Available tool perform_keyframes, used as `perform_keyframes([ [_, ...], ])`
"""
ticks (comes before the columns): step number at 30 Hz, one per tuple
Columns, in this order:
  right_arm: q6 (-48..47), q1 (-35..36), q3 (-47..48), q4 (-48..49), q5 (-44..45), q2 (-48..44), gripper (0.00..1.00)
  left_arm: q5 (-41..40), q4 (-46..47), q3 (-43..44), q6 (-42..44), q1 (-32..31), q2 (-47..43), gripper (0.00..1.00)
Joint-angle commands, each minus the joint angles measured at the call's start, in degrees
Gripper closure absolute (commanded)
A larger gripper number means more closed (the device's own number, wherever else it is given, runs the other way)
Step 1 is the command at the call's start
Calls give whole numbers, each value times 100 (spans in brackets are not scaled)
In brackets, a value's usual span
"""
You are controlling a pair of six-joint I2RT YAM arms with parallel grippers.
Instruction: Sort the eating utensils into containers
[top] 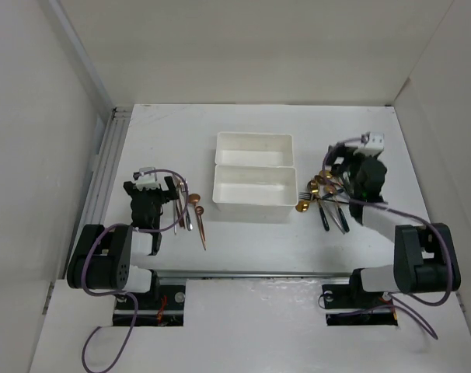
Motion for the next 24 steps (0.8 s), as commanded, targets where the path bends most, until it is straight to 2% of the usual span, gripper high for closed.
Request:
perform_keyframes([
  [1,-161,247,2280,-3033,762,-353,1,64,1207,137,-65,32,-49,0],
  [3,-863,466,3238,-3885,1428,-196,1,116,1138,137,-65,32,-49,0],
  [4,-1179,555,4043,-4411,1702,-82,1,230,1076,137,22,32,-49,0],
  [6,-2119,687,4716,-4723,2360,331,1,231,1242,137,93,32,-266,0],
  [7,-2235,792,5294,-4854,3339,480,1,231,764,189,93,32,-556,0],
  [8,-2237,793,5543,-5065,3957,778,1,318,-15,747,93,-20,-915,0],
  [9,-2010,793,5807,-5380,4381,902,1,441,-1616,1153,189,-20,-1441,0],
  [10,-2008,593,6123,-6123,3481,999,1,947,-2241,1557,1060,-20,-1559,0],
  [11,-1921,408,6839,-7870,2558,1096,1,1178,-2795,1970,1452,-20,-1561,0],
  [12,-1729,197,7142,-8567,1644,1367,1,1258,-3262,2705,1682,-20,-1561,0],
  [13,-1474,13,7337,-9000,1034,1509,1,842,-3797,2982,1684,-20,-1561,0],
  [14,-1193,-233,7391,-9265,758,1641,1,472,-3872,3159,1545,-20,-1561,0],
  [15,-1025,-340,7313,-9659,643,1877,1,103,-3873,3309,1152,-20,-1561,0],
  [17,-594,-559,7172,-10005,406,2141,8,-400,-4092,3362,973,-20,-1631,0],
  [18,-497,-561,6998,-10259,334,2273,13,-402,-4258,3519,972,-20,-1683,0],
  [19,-331,-621,6935,-10383,247,2492,22,-402,-4738,3634,868,-20,-1684,0],
  [22,-50,-832,6514,-10454,245,2556,32,-113,-5391,3977,648,-73,-1552,0],
  [24,74,-1069,6451,-10454,385,2503,38,-42,-5455,3978,542,-73,-1552,0],
])
